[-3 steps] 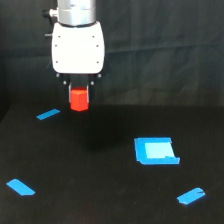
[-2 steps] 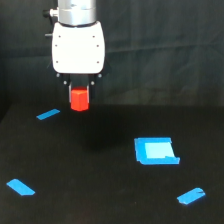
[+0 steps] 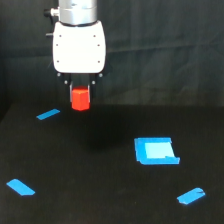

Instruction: Pick up the red object from the table

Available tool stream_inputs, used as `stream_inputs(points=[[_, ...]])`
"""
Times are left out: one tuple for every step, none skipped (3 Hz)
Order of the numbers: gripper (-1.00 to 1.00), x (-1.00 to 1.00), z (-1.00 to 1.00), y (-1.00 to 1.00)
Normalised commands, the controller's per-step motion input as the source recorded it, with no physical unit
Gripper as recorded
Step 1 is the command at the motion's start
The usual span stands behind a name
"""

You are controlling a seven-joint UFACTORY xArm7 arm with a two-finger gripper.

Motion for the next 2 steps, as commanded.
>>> stream_inputs(points=[[-1.0,0.01,0.08,-0.02],[-0.97,0.04,-0.01,0.09]])
